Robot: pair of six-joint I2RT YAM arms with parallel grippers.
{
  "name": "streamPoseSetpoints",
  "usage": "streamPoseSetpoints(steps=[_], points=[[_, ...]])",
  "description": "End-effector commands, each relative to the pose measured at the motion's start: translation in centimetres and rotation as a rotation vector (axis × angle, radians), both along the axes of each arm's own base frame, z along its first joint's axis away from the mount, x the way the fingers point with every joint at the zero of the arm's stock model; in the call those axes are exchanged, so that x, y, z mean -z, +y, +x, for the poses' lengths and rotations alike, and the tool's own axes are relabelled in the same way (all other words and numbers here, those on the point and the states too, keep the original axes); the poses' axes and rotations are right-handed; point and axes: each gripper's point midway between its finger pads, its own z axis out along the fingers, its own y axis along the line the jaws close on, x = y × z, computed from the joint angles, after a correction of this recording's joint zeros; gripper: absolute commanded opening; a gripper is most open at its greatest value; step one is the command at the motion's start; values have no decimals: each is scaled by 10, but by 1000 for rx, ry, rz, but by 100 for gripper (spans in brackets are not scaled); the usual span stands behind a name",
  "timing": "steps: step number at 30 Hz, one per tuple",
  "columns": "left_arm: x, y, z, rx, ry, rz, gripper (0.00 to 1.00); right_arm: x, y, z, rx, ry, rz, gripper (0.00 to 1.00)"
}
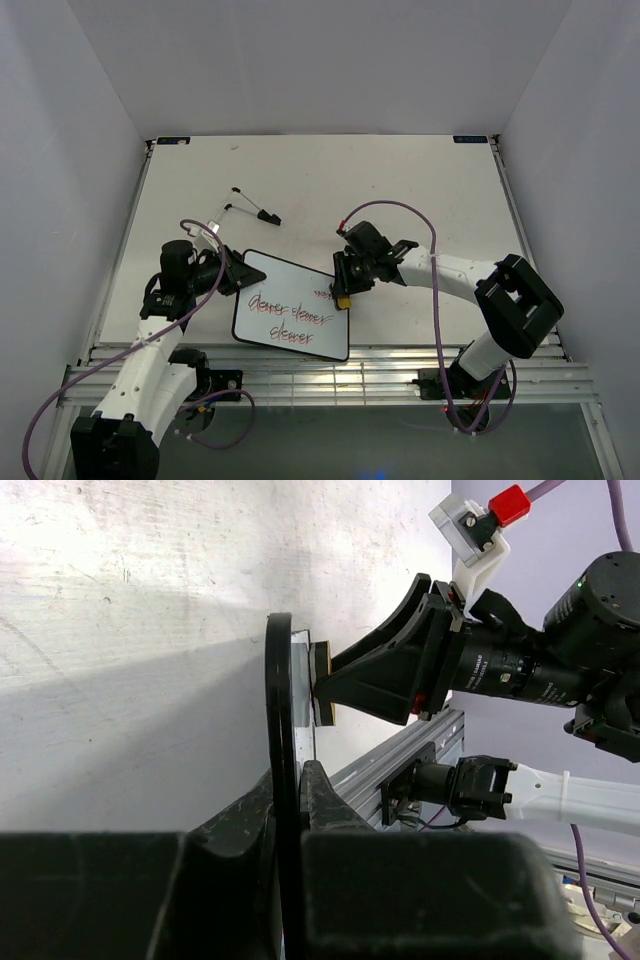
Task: Erase the whiteboard
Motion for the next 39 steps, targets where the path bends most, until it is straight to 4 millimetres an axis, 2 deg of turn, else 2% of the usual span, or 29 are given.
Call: streamPoseSetpoints(steps=[1,3,10,13,17,20,21,23,27,33,36,39], points=[[-12,-1,8,1,-106,3,0,-33,30,5,-68,-62,104,22],[-13,-1,8,-7,-107,-3,0,-49,46,6,-91,-84,124,22],[-15,2,7,-47,-137,-17,0,-79,102,-4,-147,-118,235,22],[-13,2,6,-42,-127,-21,0,-79,108,-2,-140,-138,239,22],[-8,2,5,-47,-103,-19,0,-68,98,9,-93,-181,182,22],[-4,3,4,-54,-80,-17,0,-54,83,13,-70,-167,152,22],[-2,3,4,-58,-72,-17,0,-43,74,11,-61,-152,128,22],[-1,4,5,-68,-67,-16,0,-37,64,14,-42,-152,121,22],[2,5,4,-81,-54,-12,0,-13,37,9,-23,-119,83,22],[1,6,4,-86,-57,-8,0,12,9,8,-15,-56,43,22],[1,6,5,-86,-58,-5,0,18,2,7,-10,-40,21,22],[1,6,5,-87,-58,-6,0,13,9,5,-30,-27,47,22]])
